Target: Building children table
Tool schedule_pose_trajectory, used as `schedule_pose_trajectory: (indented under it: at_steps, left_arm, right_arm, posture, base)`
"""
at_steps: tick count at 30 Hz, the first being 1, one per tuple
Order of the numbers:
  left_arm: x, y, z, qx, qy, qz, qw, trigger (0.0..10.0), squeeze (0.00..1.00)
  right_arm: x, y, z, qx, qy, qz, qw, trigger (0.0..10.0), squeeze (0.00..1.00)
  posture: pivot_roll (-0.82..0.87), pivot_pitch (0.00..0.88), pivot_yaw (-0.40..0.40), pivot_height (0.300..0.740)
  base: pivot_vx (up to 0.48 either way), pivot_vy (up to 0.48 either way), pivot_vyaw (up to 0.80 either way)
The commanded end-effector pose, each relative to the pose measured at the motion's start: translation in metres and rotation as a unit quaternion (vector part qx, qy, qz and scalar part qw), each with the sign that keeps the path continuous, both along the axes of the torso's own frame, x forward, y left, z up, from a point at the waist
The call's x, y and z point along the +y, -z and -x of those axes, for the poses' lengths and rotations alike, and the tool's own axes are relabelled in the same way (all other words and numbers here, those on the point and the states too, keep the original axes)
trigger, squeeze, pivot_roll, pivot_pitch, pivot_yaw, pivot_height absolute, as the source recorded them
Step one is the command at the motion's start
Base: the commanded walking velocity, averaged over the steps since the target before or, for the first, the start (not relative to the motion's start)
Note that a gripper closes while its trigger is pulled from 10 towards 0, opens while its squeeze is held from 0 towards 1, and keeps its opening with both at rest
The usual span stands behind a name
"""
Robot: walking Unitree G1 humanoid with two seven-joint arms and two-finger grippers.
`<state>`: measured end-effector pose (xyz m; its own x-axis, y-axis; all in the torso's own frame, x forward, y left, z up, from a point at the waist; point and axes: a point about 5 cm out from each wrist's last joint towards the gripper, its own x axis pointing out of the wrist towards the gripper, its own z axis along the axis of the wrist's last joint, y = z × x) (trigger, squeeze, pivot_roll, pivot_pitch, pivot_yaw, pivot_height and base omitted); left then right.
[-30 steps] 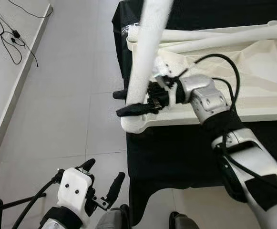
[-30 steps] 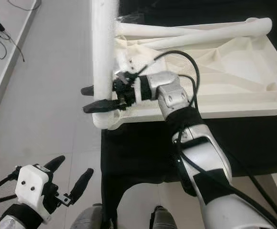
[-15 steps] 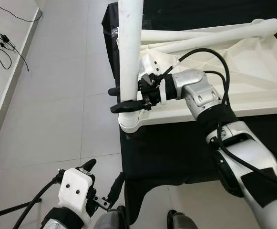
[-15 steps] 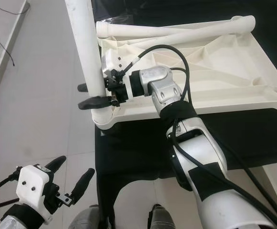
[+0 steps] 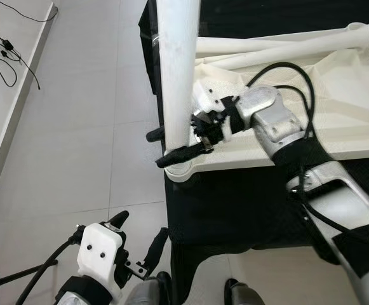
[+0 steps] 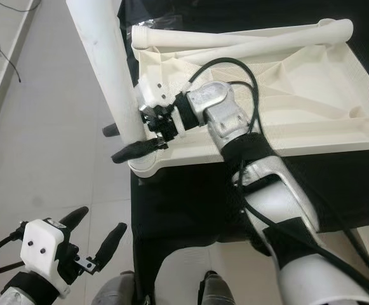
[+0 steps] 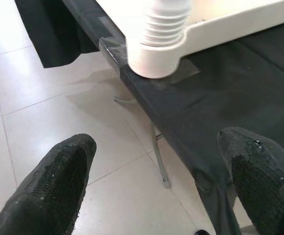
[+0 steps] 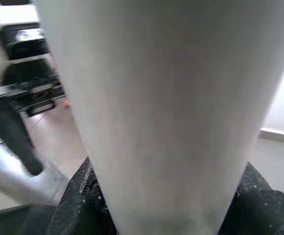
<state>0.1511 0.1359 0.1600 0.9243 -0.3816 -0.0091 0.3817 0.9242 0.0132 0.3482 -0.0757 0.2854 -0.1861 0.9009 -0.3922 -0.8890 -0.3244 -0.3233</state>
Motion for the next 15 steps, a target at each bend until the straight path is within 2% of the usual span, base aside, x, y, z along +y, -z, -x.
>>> schedule_pose_trajectory:
  at_steps: [1, 3, 10, 15]
  left_arm:
    - [0.001, 0.003, 0.003, 0.010, -0.005, -0.002, 1.000, 10.0, 0.00]
    - [0.002, 0.003, 0.002, 0.010, -0.006, -0.001, 1.000, 10.0, 0.00]
    - [0.002, 0.003, 0.001, 0.009, -0.007, 0.001, 1.000, 10.0, 0.00]
    - [0.002, 0.003, 0.001, 0.008, -0.008, 0.003, 1.000, 10.0, 0.00]
  right_arm:
    - [-0.008, 0.045, 0.002, 0.088, 0.006, 0.084, 0.993, 10.0, 0.00]
    - [-0.014, 0.040, 0.006, 0.094, -0.001, 0.093, 0.991, 10.0, 0.00]
    - [-0.019, 0.039, 0.010, 0.103, -0.008, 0.095, 0.990, 10.0, 0.00]
    - [-0.025, 0.036, 0.024, 0.143, -0.036, 0.079, 0.986, 10.0, 0.00]
  posture:
    - [0.08, 0.347, 0.046, 0.740]
    - [0.07, 0.345, 0.044, 0.740]
    - [0.07, 0.343, 0.044, 0.740]
    - [0.08, 0.343, 0.042, 0.740]
  base:
    - [0.000, 0.000, 0.00]
    - [0.000, 0.000, 0.00]
    - [0.000, 0.000, 0.00]
    - [0.000, 0.000, 0.00]
